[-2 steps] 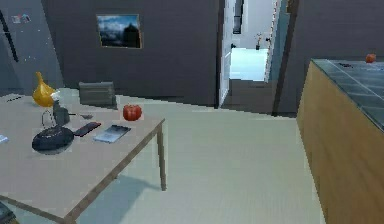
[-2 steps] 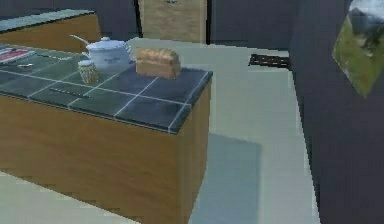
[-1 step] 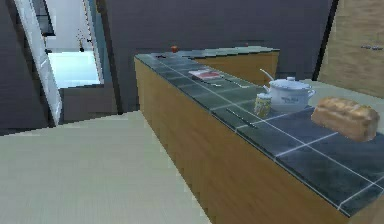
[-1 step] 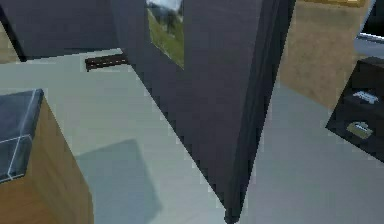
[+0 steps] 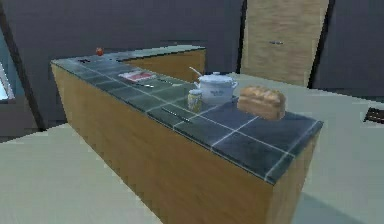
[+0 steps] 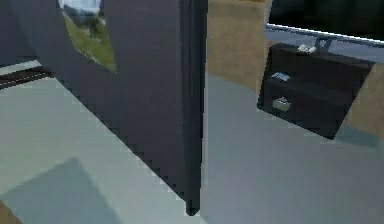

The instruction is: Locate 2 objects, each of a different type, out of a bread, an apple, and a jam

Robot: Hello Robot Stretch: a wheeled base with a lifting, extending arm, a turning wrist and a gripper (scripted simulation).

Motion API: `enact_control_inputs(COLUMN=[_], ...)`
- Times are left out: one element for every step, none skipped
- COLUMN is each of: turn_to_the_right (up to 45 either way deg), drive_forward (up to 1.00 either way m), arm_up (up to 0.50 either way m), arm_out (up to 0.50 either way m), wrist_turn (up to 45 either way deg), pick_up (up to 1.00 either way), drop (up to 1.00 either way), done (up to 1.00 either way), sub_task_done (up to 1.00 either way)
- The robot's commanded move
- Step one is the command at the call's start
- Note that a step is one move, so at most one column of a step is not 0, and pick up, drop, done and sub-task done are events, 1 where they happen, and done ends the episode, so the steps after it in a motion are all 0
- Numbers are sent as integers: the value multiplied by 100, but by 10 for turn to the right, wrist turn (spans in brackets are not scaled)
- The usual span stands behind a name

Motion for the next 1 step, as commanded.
enact_control_inputs(turn_to_the_right=[0], drive_forward=[0], arm_up=[0], arm_out=[0], wrist_turn=[0], pick_up=[0], drop=[0], done=[100], sub_task_done=[0])
